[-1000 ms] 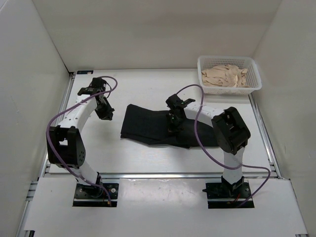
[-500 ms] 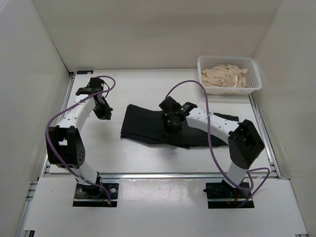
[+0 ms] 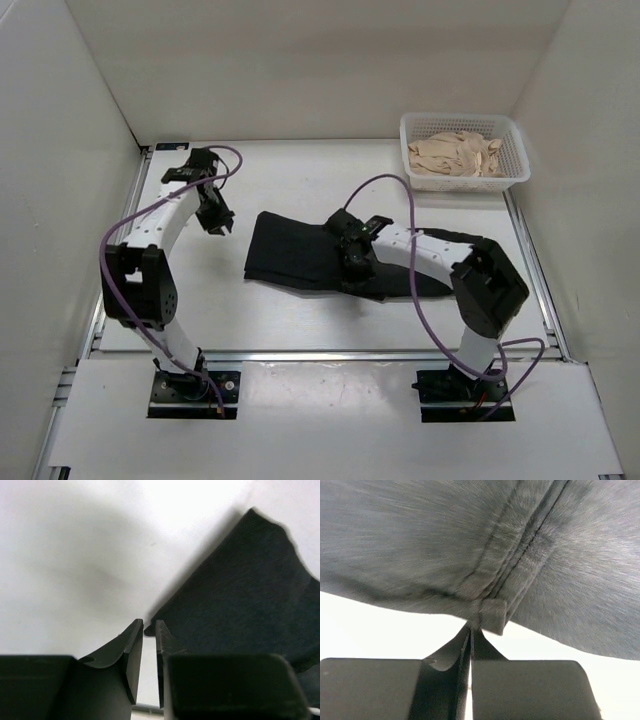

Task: Fold and stack the trousers
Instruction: Fold the trousers

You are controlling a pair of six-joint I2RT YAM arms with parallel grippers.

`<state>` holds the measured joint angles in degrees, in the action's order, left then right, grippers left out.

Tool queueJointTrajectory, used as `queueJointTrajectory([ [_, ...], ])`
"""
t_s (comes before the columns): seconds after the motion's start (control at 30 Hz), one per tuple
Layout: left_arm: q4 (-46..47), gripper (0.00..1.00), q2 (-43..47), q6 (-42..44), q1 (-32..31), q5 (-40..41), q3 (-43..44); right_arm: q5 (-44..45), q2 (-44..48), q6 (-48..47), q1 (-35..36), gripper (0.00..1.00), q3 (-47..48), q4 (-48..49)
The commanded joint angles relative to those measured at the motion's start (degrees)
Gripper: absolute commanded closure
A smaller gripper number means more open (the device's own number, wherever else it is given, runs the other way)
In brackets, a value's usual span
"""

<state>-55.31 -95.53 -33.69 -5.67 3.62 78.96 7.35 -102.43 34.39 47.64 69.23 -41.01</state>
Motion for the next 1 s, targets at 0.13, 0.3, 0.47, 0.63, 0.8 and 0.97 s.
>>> queueJointTrajectory([
  [0.13, 1.3, 0.48, -12.5, 4.8, -3.6, -1.1, 8.2, 3.7, 11.8, -1.5, -0.3, 1.0, 11.4, -7.6],
  [0.3, 2.8, 0.15, -17.7, 7.9, -5.5, -2.4, 10.3, 4.4, 14.7, -1.5, -4.0, 1.0, 11.9, -8.2],
  [0.47, 4.2, 0.23, -20.6, 8.7, -6.6, -2.9, 7.4, 3.3, 18.2, -1.5, -8.3, 1.0, 9.8, -8.7],
  [0.63, 7.5, 0.49, -20.1, 5.7, -6.6, -3.5, 3.6, 2.8, 19.4, -2.7, -9.6, 1.0, 8.3, -8.7],
  [0.8, 8.2, 0.4, -12.3, 6.8, -7.2, -2.4, 2.9, 2.8, 20.4, -2.7, -9.6, 1.0, 8.3, -8.7],
  [0.97, 8.2, 0.24, -6.9, 8.1, -7.2, -6.5, -1.5, 2.8, 20.4, -2.7, -9.6, 1.0, 7.8, -8.7],
])
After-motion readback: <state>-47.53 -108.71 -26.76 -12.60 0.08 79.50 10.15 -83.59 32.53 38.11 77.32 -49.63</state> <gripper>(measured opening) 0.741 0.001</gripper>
